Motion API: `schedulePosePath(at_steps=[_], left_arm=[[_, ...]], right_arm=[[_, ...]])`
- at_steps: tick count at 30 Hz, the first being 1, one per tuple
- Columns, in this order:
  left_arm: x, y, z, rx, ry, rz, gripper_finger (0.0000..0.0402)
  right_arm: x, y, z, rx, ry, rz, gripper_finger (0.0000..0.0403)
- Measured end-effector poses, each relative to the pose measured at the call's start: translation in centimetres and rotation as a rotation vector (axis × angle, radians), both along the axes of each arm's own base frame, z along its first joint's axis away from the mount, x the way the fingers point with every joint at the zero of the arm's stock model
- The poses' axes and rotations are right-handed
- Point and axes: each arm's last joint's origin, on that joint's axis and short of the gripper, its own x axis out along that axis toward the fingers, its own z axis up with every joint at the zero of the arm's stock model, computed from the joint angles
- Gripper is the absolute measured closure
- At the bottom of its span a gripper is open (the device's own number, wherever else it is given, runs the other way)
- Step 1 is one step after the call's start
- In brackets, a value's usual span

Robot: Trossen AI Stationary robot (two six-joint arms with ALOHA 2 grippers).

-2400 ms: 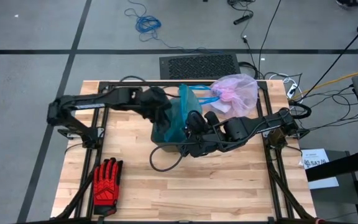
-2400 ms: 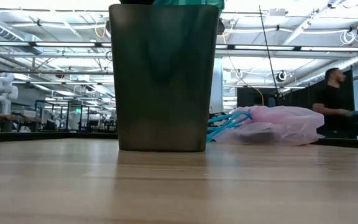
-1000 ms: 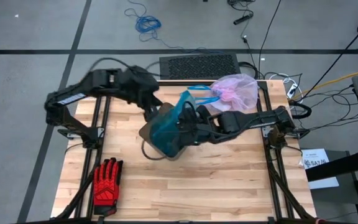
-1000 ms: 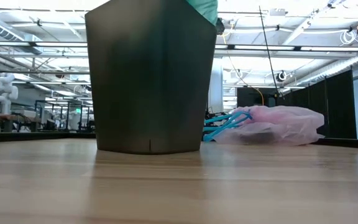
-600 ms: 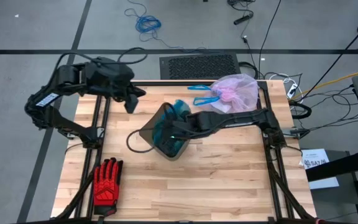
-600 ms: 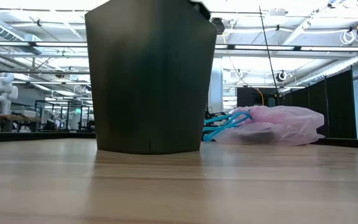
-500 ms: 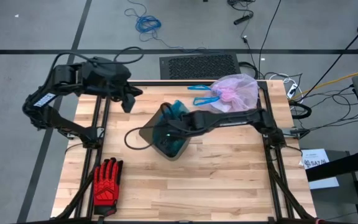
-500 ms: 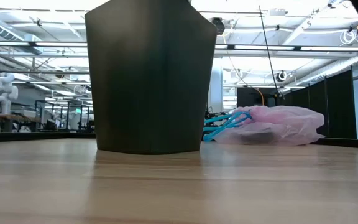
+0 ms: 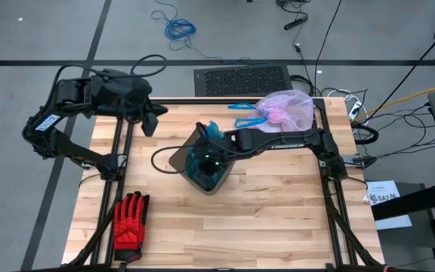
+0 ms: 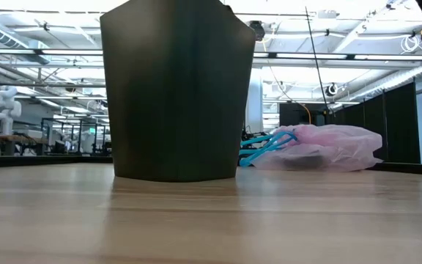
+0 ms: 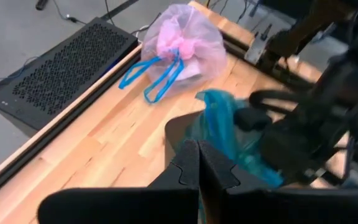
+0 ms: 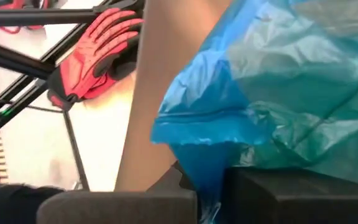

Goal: Place trash/remove bag and relplace
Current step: Insert the blue trash bag into the trash bin

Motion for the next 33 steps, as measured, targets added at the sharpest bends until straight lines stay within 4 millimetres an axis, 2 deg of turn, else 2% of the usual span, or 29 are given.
schedulePosePath(at_steps=[5,13,17,21,27,33], left_arm=[[-0.1,-0.1,-0.3,0.056,0.057,-0.066,0.0381],[-0.2,-0.1,-0.6,0.058,0.105,-0.104,0.0293],[-0.6,-0.2,-1.4,0.056,0.192,-0.122,0.027],[-0.3,-0.1,-2.2,0.051,0.244,-0.108,0.0268],[-1.0,-0.2,-2.8,0.066,0.245,-0.088,0.0268],[-0.7,-0.1,-3.9,0.066,0.27,-0.084,0.0268]], right_arm=[[-0.7,0.0,1.1,0.005,-0.024,0.004,0.0358],[-1.7,0.2,3.4,0.023,-0.102,-0.008,0.0228],[-2.3,0.6,4.4,0.004,-0.146,-0.017,0.0187],[-2.7,2.3,4.5,-0.128,-0.147,-0.009,0.0178],[-3.3,5.3,3.9,-0.395,-0.12,-0.075,0.0192],[-2.9,6.6,4.6,-0.356,-0.24,-0.167,0.0194]])
